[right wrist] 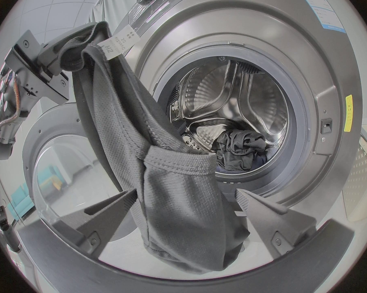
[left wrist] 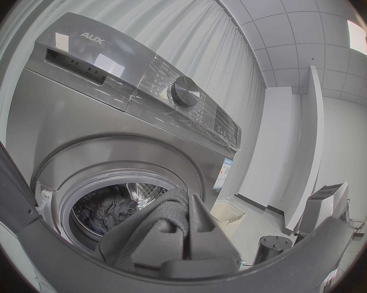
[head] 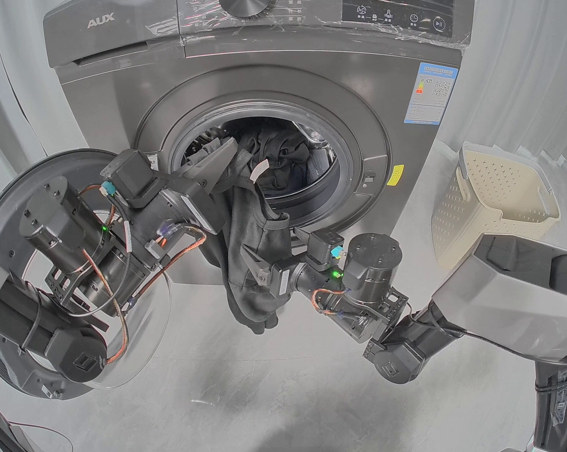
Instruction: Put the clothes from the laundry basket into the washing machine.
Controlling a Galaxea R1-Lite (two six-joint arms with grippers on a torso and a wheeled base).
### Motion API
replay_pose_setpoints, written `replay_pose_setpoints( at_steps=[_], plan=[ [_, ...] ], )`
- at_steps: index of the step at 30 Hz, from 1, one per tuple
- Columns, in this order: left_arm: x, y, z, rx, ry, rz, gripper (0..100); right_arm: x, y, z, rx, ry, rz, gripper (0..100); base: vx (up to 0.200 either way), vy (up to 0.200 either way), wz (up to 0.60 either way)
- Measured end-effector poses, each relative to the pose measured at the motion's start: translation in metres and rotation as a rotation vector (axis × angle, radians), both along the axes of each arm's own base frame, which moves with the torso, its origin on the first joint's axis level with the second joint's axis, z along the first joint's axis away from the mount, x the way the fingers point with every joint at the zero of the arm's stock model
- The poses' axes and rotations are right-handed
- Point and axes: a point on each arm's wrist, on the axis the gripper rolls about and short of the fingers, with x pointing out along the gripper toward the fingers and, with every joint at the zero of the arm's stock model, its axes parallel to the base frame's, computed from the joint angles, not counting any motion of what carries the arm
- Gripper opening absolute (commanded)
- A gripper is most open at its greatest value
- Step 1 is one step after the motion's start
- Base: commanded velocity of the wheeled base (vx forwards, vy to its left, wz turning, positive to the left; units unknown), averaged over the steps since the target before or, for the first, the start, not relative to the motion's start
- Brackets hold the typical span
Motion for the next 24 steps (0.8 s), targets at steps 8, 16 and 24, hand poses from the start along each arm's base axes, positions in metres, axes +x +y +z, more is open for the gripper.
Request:
replay_pose_setpoints(
  at_steps=[8, 16, 24],
  plan=[
    [0.001, 0.0, -0.001, 0.001, 0.004, 0.004, 0, 0.002, -0.002, -0.005, -0.005, 0.006, -0.007, 0, 0.0, 0.0, 0.0],
    [0.006, 0.004, -0.004, 0.005, 0.011, 0.022, 0, -0.017, -0.018, 0.008, -0.028, 0.019, 0.001, 0, 0.0, 0.0, 0.0],
    [0.01, 0.007, -0.007, 0.012, 0.021, 0.036, 0, -0.03, -0.045, 0.033, -0.044, -0.014, 0.004, 0, 0.0, 0.0, 0.0]
  ],
)
